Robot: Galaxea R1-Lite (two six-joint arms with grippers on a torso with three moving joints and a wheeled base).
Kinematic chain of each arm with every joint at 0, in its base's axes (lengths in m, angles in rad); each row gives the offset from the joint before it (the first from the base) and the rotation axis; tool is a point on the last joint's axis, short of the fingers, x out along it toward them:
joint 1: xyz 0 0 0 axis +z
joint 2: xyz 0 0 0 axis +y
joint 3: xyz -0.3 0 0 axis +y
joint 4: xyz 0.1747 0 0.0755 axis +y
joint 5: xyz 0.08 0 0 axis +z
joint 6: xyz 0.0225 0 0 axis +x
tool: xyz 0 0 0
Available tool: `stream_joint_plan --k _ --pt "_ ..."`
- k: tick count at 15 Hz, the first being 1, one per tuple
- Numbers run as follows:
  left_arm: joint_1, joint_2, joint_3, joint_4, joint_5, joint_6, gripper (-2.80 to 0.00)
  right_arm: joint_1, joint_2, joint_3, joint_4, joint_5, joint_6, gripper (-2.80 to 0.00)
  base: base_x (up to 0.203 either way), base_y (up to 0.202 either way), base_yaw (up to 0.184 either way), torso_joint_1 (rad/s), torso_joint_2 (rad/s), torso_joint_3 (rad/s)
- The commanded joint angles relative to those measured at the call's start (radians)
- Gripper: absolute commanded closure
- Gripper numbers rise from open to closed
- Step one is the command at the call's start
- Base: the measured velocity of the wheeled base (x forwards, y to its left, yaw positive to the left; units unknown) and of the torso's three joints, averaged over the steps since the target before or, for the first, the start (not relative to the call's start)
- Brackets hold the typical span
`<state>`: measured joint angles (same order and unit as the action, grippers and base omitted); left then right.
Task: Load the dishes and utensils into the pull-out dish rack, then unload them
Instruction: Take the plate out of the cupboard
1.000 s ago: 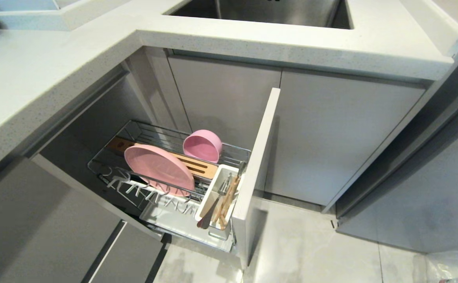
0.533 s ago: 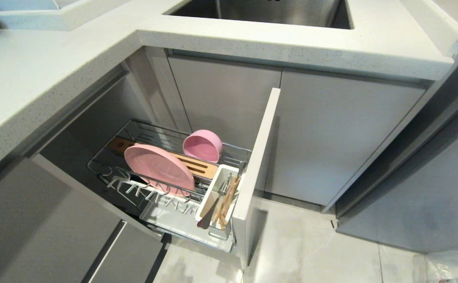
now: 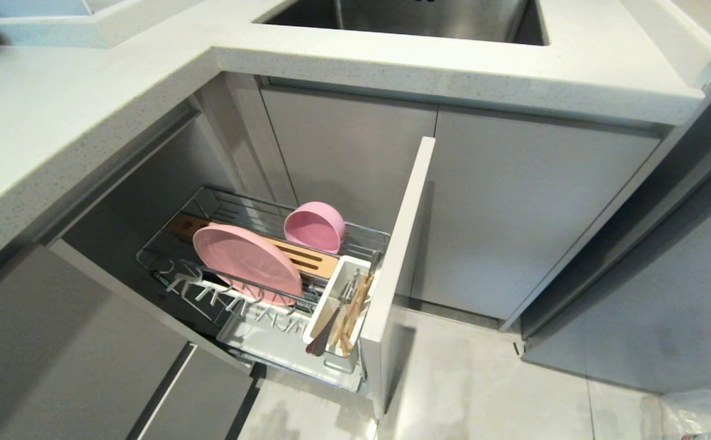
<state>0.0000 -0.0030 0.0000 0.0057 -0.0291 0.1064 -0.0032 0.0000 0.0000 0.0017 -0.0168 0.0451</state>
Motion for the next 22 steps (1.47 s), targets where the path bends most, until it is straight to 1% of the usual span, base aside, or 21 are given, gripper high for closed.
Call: stream_joint_plan --k 1,2,3,4,5,7,9,10,11,13,14,15,16,17,18,19,20,21,22 --pt "0.000 0.000 0.000 0.002 0.000 0.001 0.00 0.000 0.000 0.002 0.000 0.000 0.001 0.00 0.000 0.000 0.000 0.000 0.00 0.000" --pt "0.000 0.000 -0.002 -0.019 0.001 -0.001 0.00 0.000 0.000 0.002 0.000 0.000 0.000 0.00 0.000 0.000 0.000 0.000 0.00 0.000" --pt "0.000 0.000 -0.014 -0.064 0.001 -0.012 0.00 0.000 0.000 0.002 0.000 0.000 0.001 0.00 0.000 0.000 0.000 0.000 0.00 0.000" --pt "-0.001 0.000 -0.052 -0.123 -0.003 -0.024 0.00 0.000 0.000 0.002 0.000 0.000 0.001 0.00 0.000 0.000 0.000 0.000 0.00 0.000" --pt "-0.002 0.000 -0.121 -0.142 -0.015 -0.029 0.00 0.000 0.000 0.002 0.000 0.000 -0.001 0.00 0.000 0.000 0.000 0.000 0.00 0.000" --pt "-0.001 0.011 -0.315 -0.100 -0.082 -0.032 0.00 0.000 0.000 0.002 0.000 0.000 -0.001 0.00 0.000 0.000 0.000 0.000 0.00 0.000" --pt "0.000 0.071 -0.580 0.029 -0.193 -0.033 0.00 0.000 0.000 0.002 0.000 0.000 0.001 0.00 0.000 0.000 0.000 0.000 0.00 0.000" --pt "-0.001 0.123 -0.703 0.090 -0.261 -0.035 0.00 0.000 0.000 0.002 0.000 0.000 0.001 0.00 0.000 0.000 0.000 0.000 0.00 0.000" --pt "0.000 0.197 -0.821 0.144 -0.350 -0.037 0.00 0.000 0.000 0.002 0.000 0.000 0.001 0.00 0.000 0.000 0.000 0.000 0.00 0.000" --pt "0.003 0.344 -1.042 0.207 -0.533 -0.055 0.00 0.000 0.000 0.002 0.000 0.000 0.000 0.00 0.000 0.000 0.000 0.000 0.00 0.000" --pt "0.010 0.407 -1.147 0.225 -0.622 -0.096 0.00 0.000 0.000 0.002 0.000 0.000 0.000 0.00 0.000 0.000 0.000 0.000 0.00 0.000" --pt "0.015 0.472 -1.240 0.236 -0.687 -0.172 0.00 0.000 0.000 0.002 0.000 0.000 0.001 0.00 0.000 0.000 0.000 0.000 0.00 0.000" --pt "0.017 0.539 -1.318 0.239 -0.715 -0.300 0.00 0.000 0.000 0.002 0.000 0.000 0.000 0.00 0.000 0.000 0.000 0.000 0.00 0.000" --pt "0.020 0.593 -1.366 0.229 -0.712 -0.451 0.00 0.000 0.000 0.002 0.000 0.000 0.001 0.00 0.000 0.000 0.000 0.000 0.00 0.000" --pt "0.020 0.644 -1.390 0.203 -0.671 -0.579 0.00 0.000 0.000 0.002 0.000 0.000 0.001 0.00 0.000 0.000 0.000 0.000 0.00 0.000" --pt "0.018 0.695 -1.404 0.171 -0.635 -0.652 0.00 0.000 0.000 0.002 0.000 0.000 0.000 0.00 0.000 0.000 0.000 0.000 0.00 0.000" --pt "0.017 0.746 -1.415 0.142 -0.603 -0.707 0.00 0.000 0.000 0.002 0.000 0.000 0.000 0.00 0.000 0.000 0.000 0.000 0.00 0.000" --pt "0.014 0.796 -1.421 0.130 -0.565 -0.738 0.00 0.000 0.000 0.002 0.000 0.000 0.001 0.00 0.000 0.000 0.000 0.000 0.00 0.000" --pt "0.007 0.841 -1.424 0.126 -0.513 -0.762 0.00 0.000 0.000 0.002 0.000 0.000 -0.001 0.00 0.000 0.000 0.000 0.000 0.00 0.000"
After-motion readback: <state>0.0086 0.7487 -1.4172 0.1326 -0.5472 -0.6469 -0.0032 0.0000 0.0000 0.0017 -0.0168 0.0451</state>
